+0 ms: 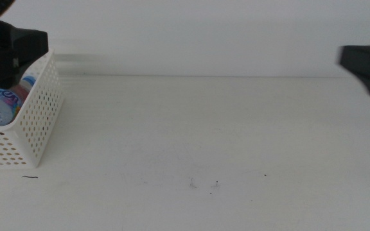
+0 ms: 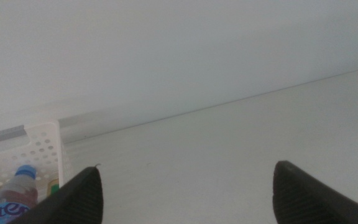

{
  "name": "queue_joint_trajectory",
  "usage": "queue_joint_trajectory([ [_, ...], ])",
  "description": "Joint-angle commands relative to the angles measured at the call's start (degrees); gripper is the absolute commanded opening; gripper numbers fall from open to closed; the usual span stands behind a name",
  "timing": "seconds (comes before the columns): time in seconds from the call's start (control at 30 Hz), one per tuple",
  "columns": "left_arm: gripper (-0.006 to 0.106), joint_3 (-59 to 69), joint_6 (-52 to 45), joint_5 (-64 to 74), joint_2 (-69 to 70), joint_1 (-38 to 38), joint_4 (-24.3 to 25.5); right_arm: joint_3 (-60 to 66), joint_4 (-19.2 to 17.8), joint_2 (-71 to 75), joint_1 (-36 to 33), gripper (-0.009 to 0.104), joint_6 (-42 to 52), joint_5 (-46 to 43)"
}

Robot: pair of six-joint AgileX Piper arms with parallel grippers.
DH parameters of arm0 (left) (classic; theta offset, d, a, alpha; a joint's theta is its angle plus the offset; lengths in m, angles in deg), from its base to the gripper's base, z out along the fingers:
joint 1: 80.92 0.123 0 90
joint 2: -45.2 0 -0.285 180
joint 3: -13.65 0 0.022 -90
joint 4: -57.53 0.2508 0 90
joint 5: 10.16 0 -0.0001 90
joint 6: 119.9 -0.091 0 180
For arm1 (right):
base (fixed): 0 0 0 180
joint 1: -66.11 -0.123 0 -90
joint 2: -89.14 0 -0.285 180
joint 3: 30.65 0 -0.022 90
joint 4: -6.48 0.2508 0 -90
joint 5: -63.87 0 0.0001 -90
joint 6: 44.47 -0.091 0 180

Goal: Use arms to grab the bottles and put them into the dustbin to the left of the table.

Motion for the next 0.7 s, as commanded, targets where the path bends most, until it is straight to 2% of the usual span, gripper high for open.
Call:
queue_joint_trajectory([
  [0.0,0.094,0.80,-0.06,-1.46,0.89,-0.08,0.01,5.87,2.79,4.95,4.25,0.091,0.44,-7.68],
  [0.1,0.094,5.99,-0.06,-9.66,4.88,0.01,0.01,13.63,5.31,13.08,8.24,0.091,0.44,-10.82],
  [0.33,0.094,29.27,-0.06,-32.98,20.66,0.01,-0.28,32.07,5.31,33.94,14.89,0.091,0.44,-10.44],
  [0.5,0.094,41.01,-0.06,-32.13,31.15,0.04,-0.62,42.89,5.31,45.35,18.31,0.091,0.44,-10.20],
  [0.67,0.094,50.49,-0.06,-28.22,40.61,1.39,-0.62,49.10,1.88,50.38,19.29,0.091,0.44,-10.20],
])
